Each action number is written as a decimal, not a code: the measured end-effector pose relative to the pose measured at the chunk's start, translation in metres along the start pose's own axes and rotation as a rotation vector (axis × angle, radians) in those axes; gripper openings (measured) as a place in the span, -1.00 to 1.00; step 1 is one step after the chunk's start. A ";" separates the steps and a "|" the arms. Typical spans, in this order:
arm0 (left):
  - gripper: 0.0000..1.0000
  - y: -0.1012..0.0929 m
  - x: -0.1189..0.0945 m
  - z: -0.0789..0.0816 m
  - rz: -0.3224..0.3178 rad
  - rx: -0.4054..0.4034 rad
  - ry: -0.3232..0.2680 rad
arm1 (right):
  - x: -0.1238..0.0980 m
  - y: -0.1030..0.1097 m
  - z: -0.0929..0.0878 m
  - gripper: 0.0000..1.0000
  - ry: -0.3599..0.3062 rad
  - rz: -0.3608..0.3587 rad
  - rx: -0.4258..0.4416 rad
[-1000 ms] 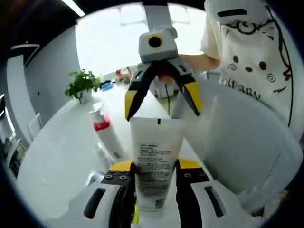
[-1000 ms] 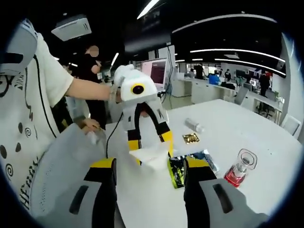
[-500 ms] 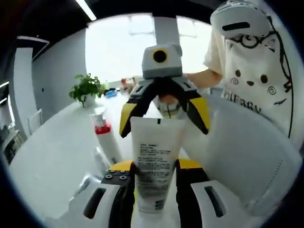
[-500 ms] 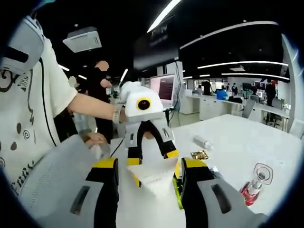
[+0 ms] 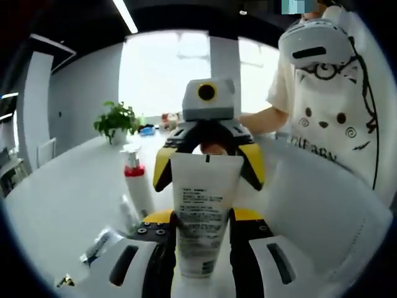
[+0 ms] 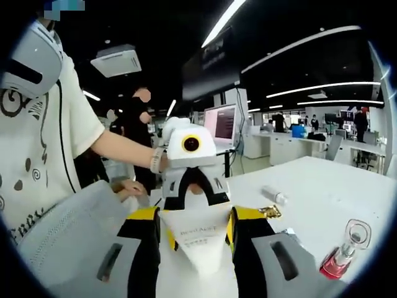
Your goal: Arrange the skincare products in the storage area until every visible bottle or jar stands upright without overlapping.
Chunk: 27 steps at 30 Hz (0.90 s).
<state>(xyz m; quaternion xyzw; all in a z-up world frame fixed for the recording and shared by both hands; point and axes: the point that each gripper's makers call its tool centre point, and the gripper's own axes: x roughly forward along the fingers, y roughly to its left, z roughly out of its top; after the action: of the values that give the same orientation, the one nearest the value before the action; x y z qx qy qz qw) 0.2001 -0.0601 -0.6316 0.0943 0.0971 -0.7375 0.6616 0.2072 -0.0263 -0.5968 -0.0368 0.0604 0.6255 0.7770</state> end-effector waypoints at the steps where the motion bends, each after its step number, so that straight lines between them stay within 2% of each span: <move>1: -0.45 0.000 0.000 0.000 -0.003 -0.002 -0.002 | 0.001 0.000 0.000 -0.09 -0.002 0.001 0.000; 10: -0.44 -0.006 -0.003 0.000 -0.040 -0.027 -0.024 | 0.007 0.006 0.004 -0.11 -0.036 0.043 0.004; 15: -0.43 -0.008 -0.003 0.000 -0.044 -0.036 -0.039 | 0.009 0.008 0.005 -0.14 -0.046 0.036 -0.009; 23: -0.40 -0.009 -0.003 0.000 -0.023 -0.045 -0.050 | 0.008 0.006 0.004 -0.16 -0.038 0.016 -0.005; 27: -0.41 -0.007 -0.003 0.002 0.028 -0.030 -0.059 | 0.006 0.004 0.004 -0.17 -0.040 -0.010 0.003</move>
<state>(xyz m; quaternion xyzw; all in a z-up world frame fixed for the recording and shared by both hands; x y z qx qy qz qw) 0.1933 -0.0569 -0.6285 0.0640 0.0871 -0.7292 0.6757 0.2044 -0.0190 -0.5934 -0.0235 0.0459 0.6220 0.7813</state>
